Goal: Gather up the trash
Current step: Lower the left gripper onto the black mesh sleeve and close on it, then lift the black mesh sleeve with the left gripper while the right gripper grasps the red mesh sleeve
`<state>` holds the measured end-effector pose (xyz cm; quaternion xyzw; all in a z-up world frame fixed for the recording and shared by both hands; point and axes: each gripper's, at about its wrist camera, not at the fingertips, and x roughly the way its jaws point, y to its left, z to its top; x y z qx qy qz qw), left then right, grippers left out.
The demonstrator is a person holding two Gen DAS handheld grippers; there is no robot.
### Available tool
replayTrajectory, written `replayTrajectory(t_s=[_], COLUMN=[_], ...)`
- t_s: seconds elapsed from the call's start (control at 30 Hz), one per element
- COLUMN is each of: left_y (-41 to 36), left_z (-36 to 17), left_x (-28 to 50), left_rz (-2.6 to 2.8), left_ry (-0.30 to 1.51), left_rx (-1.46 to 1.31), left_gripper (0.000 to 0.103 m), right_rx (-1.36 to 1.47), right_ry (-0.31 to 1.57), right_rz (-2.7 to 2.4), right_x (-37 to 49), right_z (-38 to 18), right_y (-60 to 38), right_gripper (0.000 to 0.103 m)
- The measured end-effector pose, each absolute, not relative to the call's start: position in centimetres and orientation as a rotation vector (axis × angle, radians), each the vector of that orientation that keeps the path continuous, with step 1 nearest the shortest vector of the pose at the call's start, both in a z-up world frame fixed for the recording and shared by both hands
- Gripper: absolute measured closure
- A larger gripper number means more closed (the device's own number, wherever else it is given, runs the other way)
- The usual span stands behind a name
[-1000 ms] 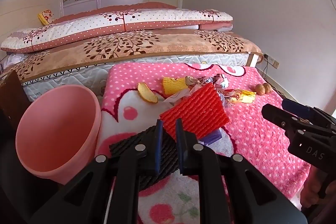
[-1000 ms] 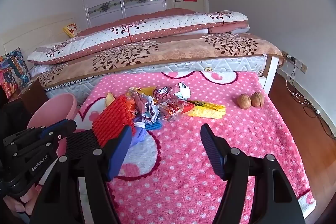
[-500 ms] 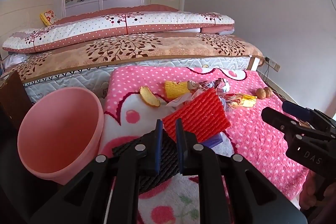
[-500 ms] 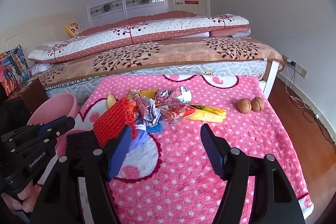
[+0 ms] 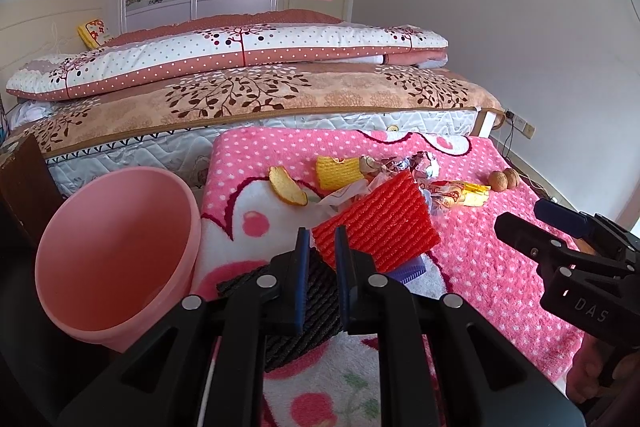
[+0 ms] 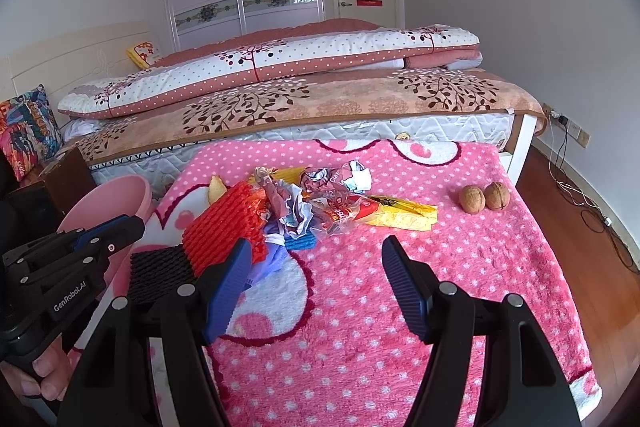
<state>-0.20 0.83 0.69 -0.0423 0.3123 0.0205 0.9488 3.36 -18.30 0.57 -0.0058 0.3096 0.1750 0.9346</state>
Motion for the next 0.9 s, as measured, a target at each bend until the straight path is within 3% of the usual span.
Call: replayTrajectory(t_s=[0.33,0.4,0.43,0.63,0.9], left_y=[0.6,0.7,0.7,1.4,3.3], left_z=[0.7,0.7,0.6,0.4,0.2], left_x=[-0.3,-0.3,-0.3,-0.3,-1.2], left_rz=[0.031,0.025,0.022,0.003,-0.011], left_ry=[0.636,0.636,0.636,0.656,0.654], left_rx=[-0.07,-0.075,-0.08,-0.108,-0.111], left_gripper=[0.089,0.076,0.074,0.067,0.067], right_rx=[-0.011,-0.009,-0.009,-0.008,-0.001], right_ry=[0.637,0.637,0.637,0.643,0.659], right_rz=[0.364,0.367,0.368,0.372,0.382], right_x=[3.2,3.2,3.2,3.1,3.6], right_z=[0.3,0.3,0.2,0.0,-0.2], right_y=[-18.1,-18.1,-18.1,-17.9,-17.9], right_gripper=[0.036,0.036,0.036,0.036,0.036])
